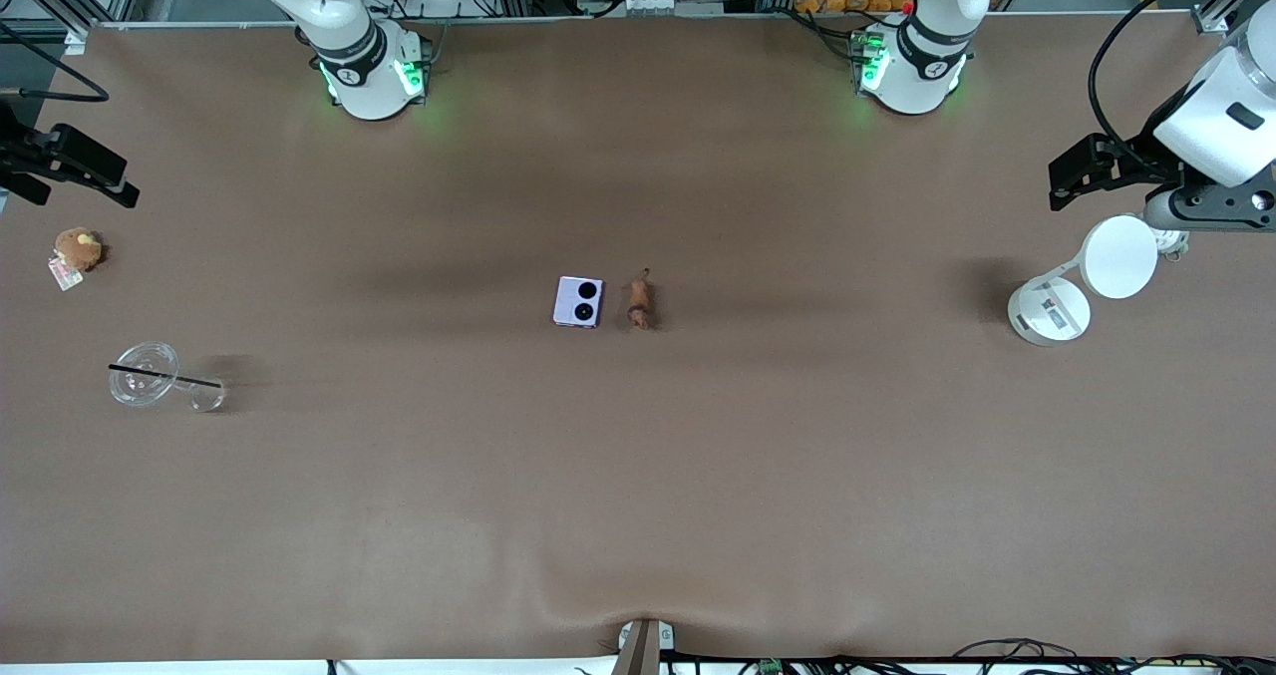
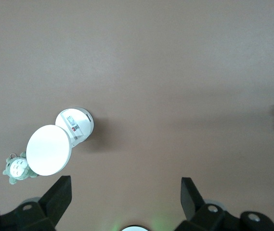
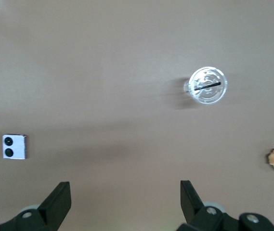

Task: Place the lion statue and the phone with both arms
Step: 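Reach the left gripper toward the brown lion statue, then lower the left gripper over the lion statue and close it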

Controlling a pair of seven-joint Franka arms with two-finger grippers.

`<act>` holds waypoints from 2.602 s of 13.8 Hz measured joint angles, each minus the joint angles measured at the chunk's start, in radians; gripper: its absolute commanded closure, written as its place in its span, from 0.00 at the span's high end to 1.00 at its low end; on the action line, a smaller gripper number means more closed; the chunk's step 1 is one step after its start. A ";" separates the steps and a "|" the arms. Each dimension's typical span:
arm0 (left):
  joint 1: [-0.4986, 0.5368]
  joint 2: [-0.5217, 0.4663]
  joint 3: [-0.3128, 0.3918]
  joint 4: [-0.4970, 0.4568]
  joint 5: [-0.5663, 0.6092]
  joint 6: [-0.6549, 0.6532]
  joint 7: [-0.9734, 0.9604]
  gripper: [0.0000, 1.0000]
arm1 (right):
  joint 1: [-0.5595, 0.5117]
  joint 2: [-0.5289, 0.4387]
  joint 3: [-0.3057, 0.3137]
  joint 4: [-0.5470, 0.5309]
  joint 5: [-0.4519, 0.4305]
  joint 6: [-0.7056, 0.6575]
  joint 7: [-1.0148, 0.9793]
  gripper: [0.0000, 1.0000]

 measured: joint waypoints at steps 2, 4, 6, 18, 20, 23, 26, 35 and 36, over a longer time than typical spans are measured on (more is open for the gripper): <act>0.000 0.000 0.000 0.000 0.000 0.000 0.000 1.00 | 0.001 0.002 0.000 0.000 -0.013 0.011 -0.029 1.00; 0.000 0.002 0.000 0.000 -0.003 0.000 0.000 1.00 | 0.002 0.006 0.000 0.000 -0.015 0.017 -0.045 1.00; 0.001 0.010 0.001 -0.001 -0.041 -0.001 0.000 1.00 | 0.002 0.011 0.000 0.000 -0.015 0.021 -0.047 1.00; -0.271 0.272 -0.034 -0.008 -0.096 0.166 -0.226 1.00 | 0.003 0.044 -0.001 -0.001 -0.015 0.057 -0.047 1.00; -0.333 0.314 -0.034 -0.008 -0.093 0.240 -0.302 1.00 | 0.003 0.047 -0.001 -0.003 -0.015 0.057 -0.047 1.00; -0.424 0.385 -0.034 -0.009 -0.091 0.353 -0.470 1.00 | 0.003 0.048 -0.002 -0.004 -0.015 0.057 -0.047 1.00; -0.536 0.474 -0.031 -0.008 -0.056 0.482 -0.655 1.00 | 0.003 0.053 -0.002 -0.005 -0.015 0.057 -0.047 1.00; -0.674 0.719 -0.013 0.080 -0.047 0.698 -0.871 1.00 | 0.003 0.072 -0.002 -0.005 -0.015 0.057 -0.047 1.00; -0.700 0.730 -0.007 0.080 -0.032 0.703 -0.882 1.00 | 0.003 0.073 -0.003 -0.005 -0.015 0.057 -0.047 1.00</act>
